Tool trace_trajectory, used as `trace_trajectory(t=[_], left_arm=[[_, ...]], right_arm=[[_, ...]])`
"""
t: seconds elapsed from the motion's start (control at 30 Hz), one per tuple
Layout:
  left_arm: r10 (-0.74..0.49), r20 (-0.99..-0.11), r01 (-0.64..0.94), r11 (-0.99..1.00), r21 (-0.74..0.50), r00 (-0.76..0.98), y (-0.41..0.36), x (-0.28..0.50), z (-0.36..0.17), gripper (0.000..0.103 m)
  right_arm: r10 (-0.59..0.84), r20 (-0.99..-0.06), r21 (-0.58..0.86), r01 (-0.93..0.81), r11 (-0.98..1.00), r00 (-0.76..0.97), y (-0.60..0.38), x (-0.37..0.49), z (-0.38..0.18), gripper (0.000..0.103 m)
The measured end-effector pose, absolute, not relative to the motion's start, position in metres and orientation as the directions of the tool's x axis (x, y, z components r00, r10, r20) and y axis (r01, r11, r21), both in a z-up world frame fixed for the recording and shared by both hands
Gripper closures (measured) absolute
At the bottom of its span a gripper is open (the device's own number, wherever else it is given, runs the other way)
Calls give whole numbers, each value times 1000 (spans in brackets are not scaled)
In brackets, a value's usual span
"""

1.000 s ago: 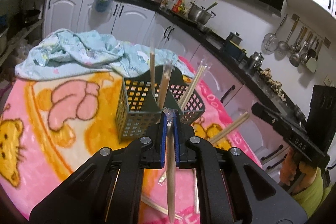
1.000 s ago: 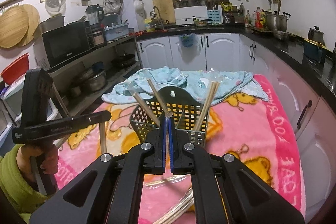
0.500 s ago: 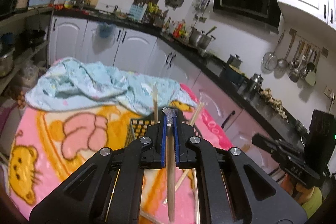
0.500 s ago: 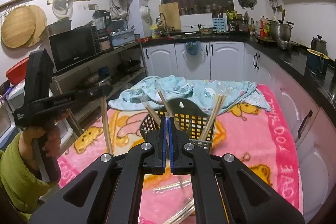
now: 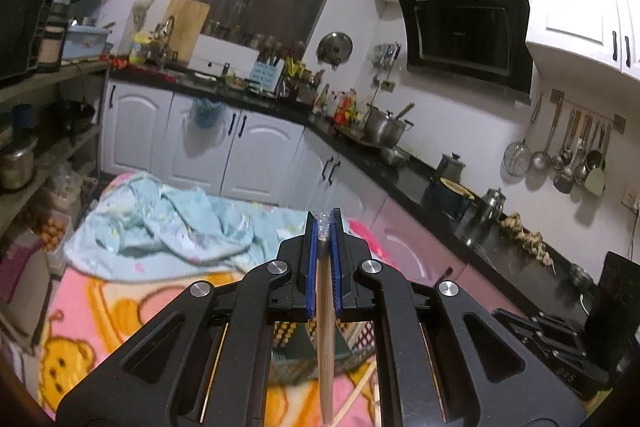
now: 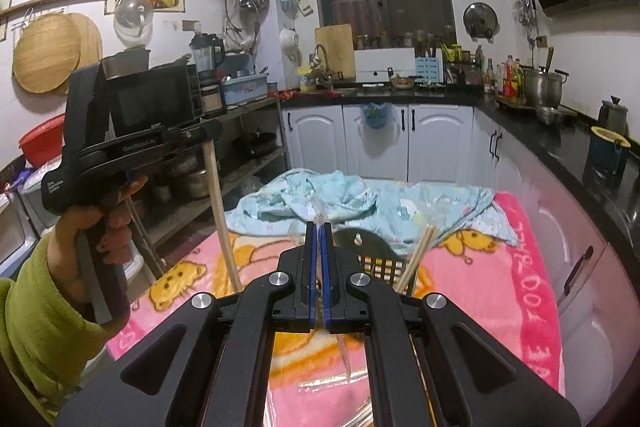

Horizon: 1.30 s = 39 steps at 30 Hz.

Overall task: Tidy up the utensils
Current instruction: 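Lower the right tool's chopstick into the caddy while the left tool does likewise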

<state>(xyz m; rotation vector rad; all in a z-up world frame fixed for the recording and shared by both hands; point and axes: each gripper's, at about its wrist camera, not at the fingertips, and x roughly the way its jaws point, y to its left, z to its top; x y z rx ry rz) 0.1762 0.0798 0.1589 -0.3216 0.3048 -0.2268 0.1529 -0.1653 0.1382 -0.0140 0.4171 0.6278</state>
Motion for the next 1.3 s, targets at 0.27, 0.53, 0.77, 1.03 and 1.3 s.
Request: trace_trajectory(t=[0.27,0.53,0.77,1.03,1.3], left_arm=[[-237,-180,179,940,-292,955,75,183,188,100],[-192,-110,163,959,-230,975,66,195,214,100],[-154,-87,134,971,-198,984,61,211,216,100],[-136,-86,119,977,-179,987,56,228,201,100],[-128,-113,107,978,-177,985,54,239,177,100]], right_arm=[[573,-319,82,-580,811,755,-159,157,171,101],[561,-264,50,-569,821,785,-155,168,200,101],[545,-215,45,-549,835,811,-162,185,220,101],[511,-197,37,-515,856,836,-169,203,225,101],[485,-238,59,-486,872,842,-170,225,209,101]])
